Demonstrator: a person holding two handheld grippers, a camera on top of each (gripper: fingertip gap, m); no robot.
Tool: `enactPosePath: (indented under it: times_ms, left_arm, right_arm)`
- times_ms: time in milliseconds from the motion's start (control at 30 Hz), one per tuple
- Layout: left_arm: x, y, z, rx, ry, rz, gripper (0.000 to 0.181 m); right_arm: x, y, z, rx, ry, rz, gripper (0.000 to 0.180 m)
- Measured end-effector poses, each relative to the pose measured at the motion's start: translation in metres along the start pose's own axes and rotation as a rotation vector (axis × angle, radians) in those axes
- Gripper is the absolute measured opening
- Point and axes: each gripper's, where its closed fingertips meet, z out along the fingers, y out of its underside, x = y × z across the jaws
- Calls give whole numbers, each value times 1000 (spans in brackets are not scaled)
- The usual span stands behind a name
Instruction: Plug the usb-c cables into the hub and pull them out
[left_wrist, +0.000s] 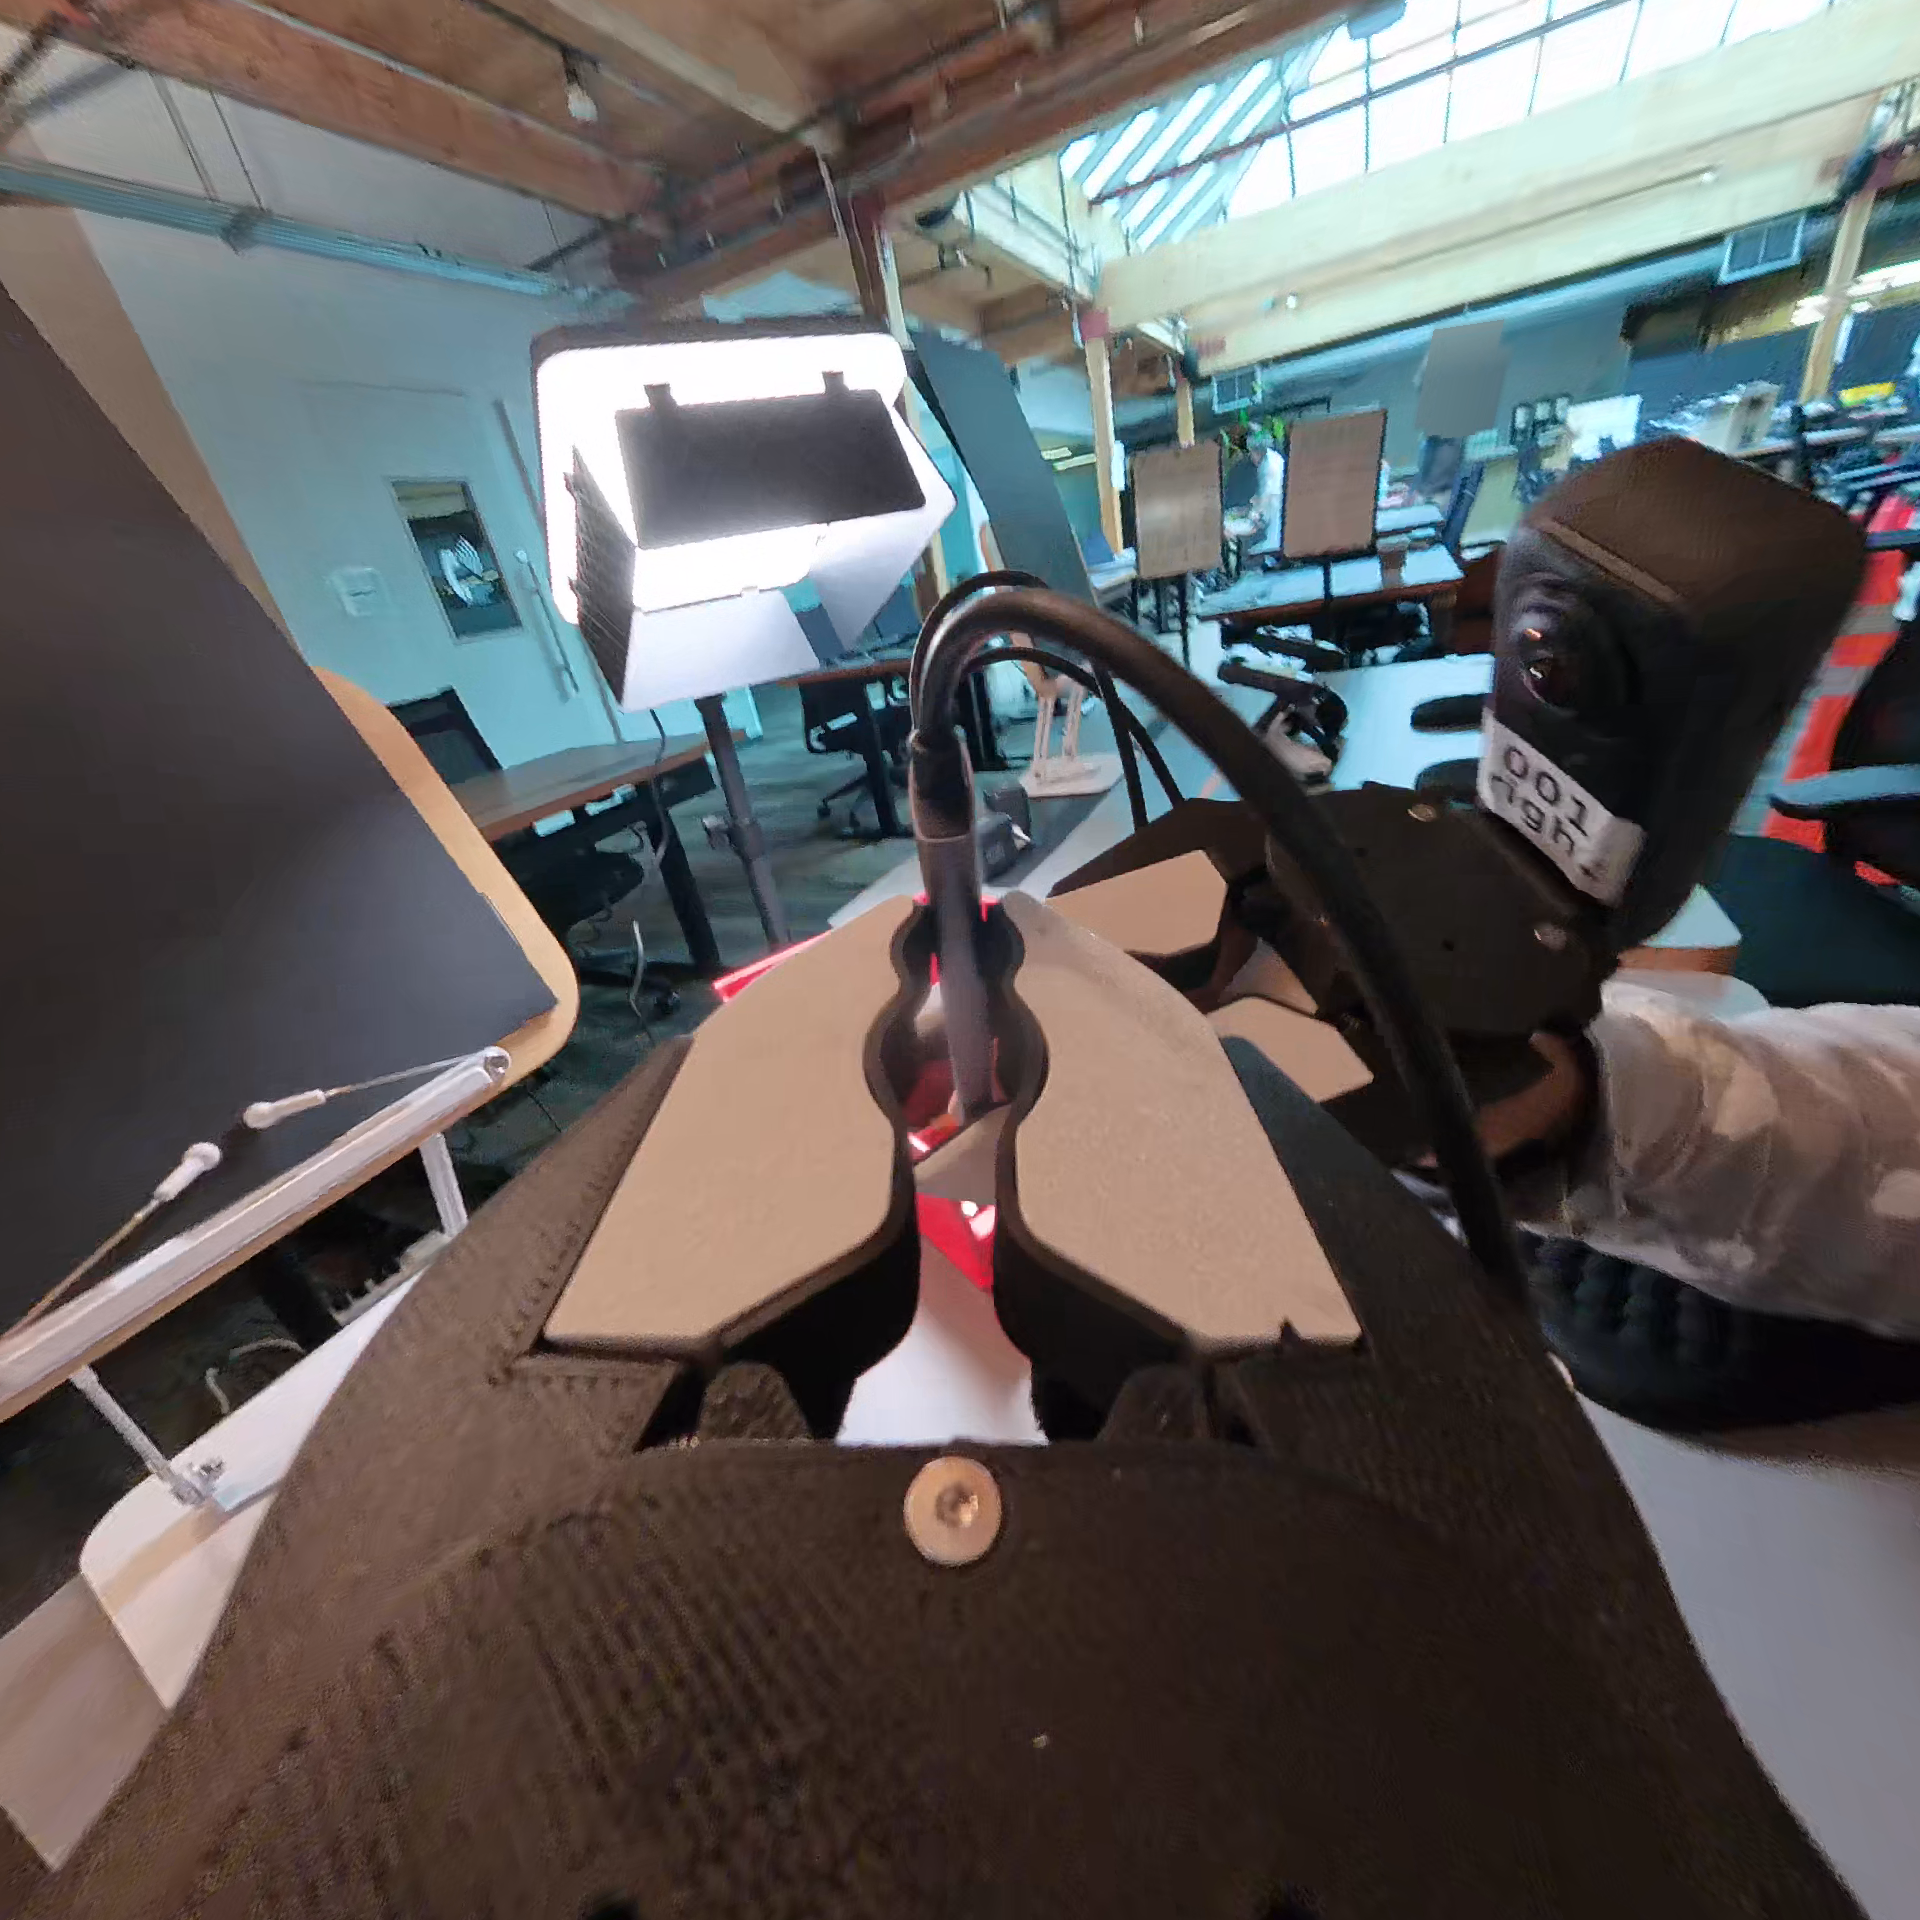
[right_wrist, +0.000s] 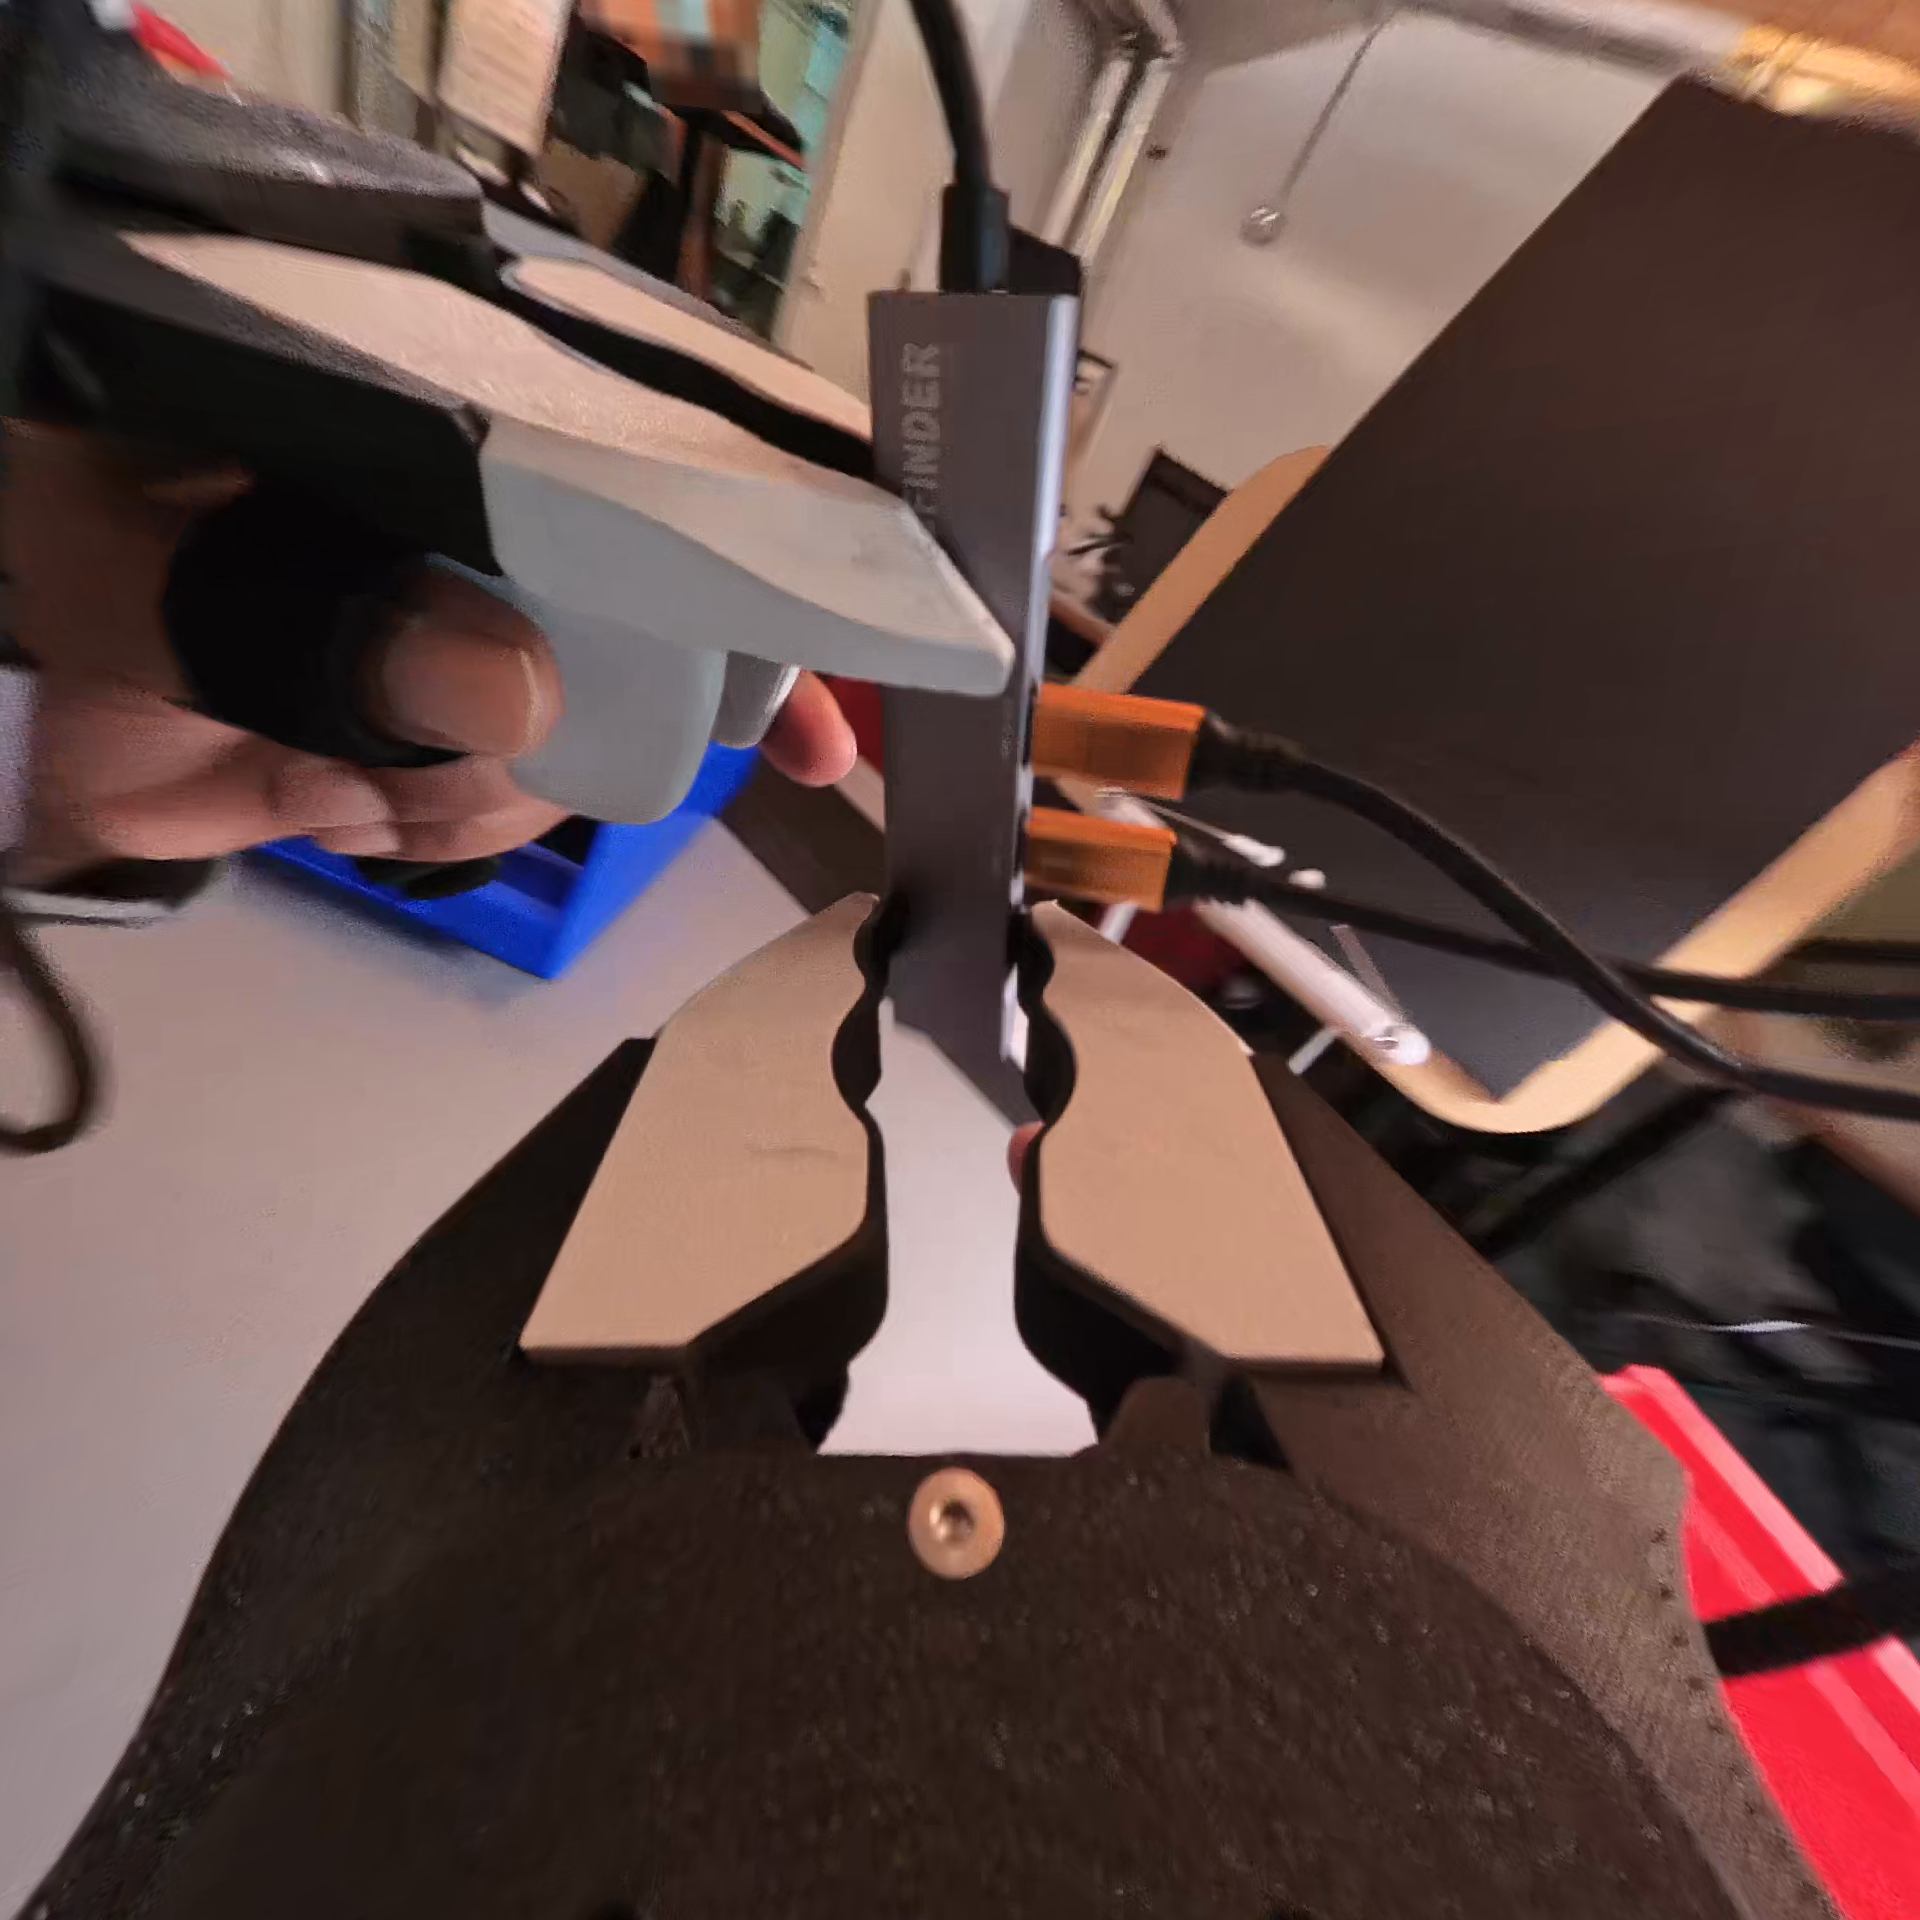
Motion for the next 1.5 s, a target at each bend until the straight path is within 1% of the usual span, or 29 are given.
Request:
enactPosePath:
  times_ms: [67,133,200,233,267,333,433,533,633,700,733,800,967,1100,1200,1333,1433,1500]
  left_arm:
    - [-16,-3,-10,-12,-49,2,10]
    - [-31,-2,-24,-51,-60,-14,10]
    - [-41,0,-38,-93,-36,-48,10]
    - [-42,2,-44,-117,-6,-62,10]
    - [-41,5,-48,-146,32,-76,10]
    - [-33,11,-53,-185,106,-87,10]
    - [-16,16,-48,-200,199,-93,10]
    - [9,22,-36,-217,295,-57,10]
    - [30,23,-23,-205,360,-63,10]
    - [41,24,-18,-202,394,-62,10]
    - [45,24,-16,-200,403,-56,10]
    - [51,26,-13,-206,418,-46,10]
    - [53,20,-12,-144,416,-48,12]
    - [51,28,-10,-200,369,23,20]
    - [56,26,-11,-201,372,81,12]
    - [60,24,-14,-220,355,173,11]
    - [64,14,-15,-203,359,174,10]
    - [65,15,-17,-220,375,170,10]
  right_arm:
    - [-9,-6,-4,10,-112,115,25]
    - [-24,-11,-14,-33,-268,211,32]
    - [-38,-29,-33,-4,-433,245,32]
    - [-37,-41,-44,50,-460,228,31]
    - [-32,-52,-54,108,-467,195,30]
    - [-16,-62,-70,174,-433,107,29]
    - [-2,-57,-85,203,-405,-42,30]
    - [1,-34,-77,134,-399,-126,33]
    - [-16,-9,-65,67,-505,-105,34]
    - [-24,-1,-58,60,-541,-93,30]
    - [-29,0,-57,64,-565,-80,26]
    - [-33,-5,-57,101,-583,-59,8]
    - [-29,-11,-60,132,-597,-7,6]
    - [-30,-12,-62,128,-610,3,6]
    - [-32,-16,-64,135,-612,7,6]
    - [-34,-19,-67,163,-623,-7,6]
    - [-35,-28,-71,211,-637,2,6]
    - [-36,-27,-72,206,-634,-28,7]
